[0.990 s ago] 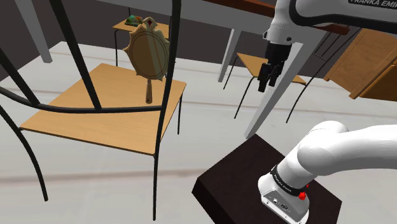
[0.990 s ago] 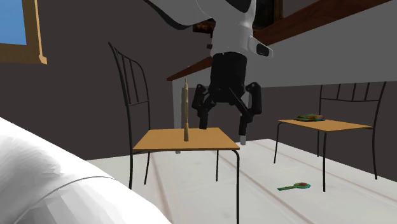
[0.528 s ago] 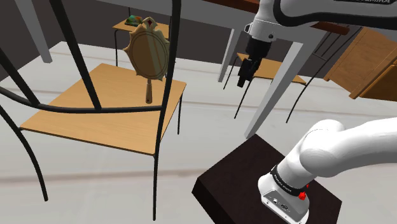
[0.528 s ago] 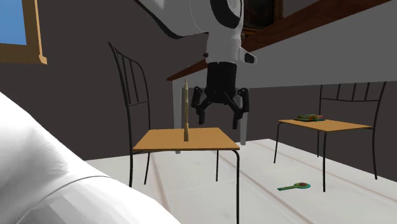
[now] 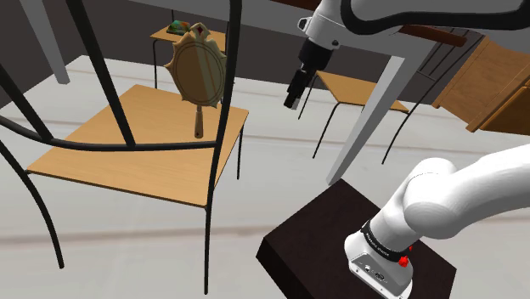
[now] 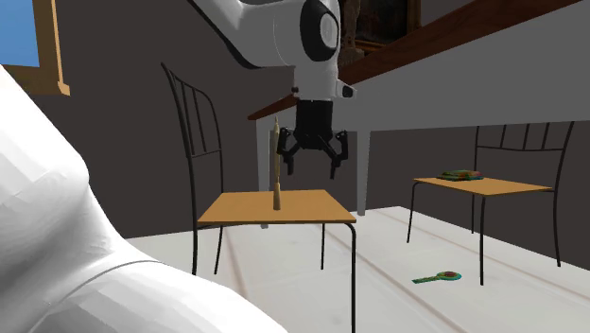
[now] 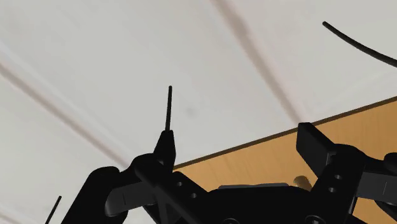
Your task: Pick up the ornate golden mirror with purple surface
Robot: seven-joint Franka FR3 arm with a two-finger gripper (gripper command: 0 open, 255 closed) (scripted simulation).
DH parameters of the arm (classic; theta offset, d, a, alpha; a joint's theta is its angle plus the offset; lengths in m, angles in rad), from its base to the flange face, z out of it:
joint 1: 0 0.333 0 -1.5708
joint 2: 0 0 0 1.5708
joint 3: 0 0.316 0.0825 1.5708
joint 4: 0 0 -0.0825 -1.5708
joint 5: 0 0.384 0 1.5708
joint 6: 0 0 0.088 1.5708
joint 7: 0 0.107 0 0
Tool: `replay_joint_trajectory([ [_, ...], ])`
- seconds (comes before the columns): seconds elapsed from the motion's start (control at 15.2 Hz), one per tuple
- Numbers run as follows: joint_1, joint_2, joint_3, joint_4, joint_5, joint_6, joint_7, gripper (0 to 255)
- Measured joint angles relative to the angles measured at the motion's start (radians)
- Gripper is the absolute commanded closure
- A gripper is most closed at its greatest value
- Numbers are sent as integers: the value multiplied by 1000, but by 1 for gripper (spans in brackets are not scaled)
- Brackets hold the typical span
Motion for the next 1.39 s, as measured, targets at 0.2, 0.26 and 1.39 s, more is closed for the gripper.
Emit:
replay_joint_trajectory([
  [0.2, 34, 39, 12, 28, 24, 80, -43, 0],
  [0.26, 46, 65, 19, 45, 33, 112, -55, 0],
  [1.39, 180, 216, 80, 136, 134, 440, -246, 0],
])
